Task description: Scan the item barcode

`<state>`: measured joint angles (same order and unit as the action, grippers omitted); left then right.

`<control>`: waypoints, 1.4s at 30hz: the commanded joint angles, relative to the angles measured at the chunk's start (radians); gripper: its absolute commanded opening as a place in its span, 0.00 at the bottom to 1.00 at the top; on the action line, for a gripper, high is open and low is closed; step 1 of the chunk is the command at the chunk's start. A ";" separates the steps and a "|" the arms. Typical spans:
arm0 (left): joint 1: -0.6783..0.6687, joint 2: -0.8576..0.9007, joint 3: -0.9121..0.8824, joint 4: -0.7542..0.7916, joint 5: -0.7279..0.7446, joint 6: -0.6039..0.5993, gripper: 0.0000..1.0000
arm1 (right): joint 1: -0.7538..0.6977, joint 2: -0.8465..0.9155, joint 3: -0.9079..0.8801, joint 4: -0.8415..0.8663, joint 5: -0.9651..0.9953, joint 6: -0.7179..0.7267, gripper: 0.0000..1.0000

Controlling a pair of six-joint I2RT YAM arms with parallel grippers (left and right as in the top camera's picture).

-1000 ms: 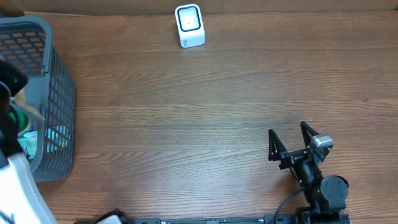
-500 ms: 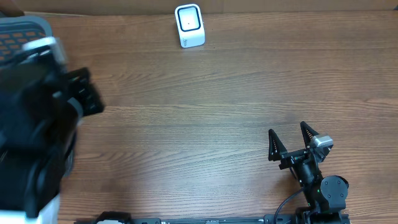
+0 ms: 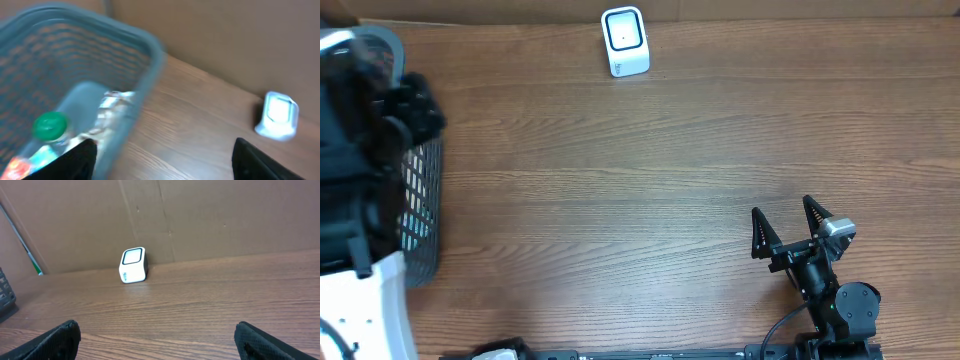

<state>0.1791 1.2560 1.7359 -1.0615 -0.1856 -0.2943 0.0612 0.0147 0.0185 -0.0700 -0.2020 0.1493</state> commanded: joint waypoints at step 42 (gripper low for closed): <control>0.573 0.845 0.000 0.031 0.579 0.430 0.91 | 0.004 -0.011 -0.010 0.006 0.010 -0.003 1.00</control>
<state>0.7544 2.0693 1.7351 -1.0370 0.3538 0.0826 0.0612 0.0147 0.0181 -0.0704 -0.2020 0.1493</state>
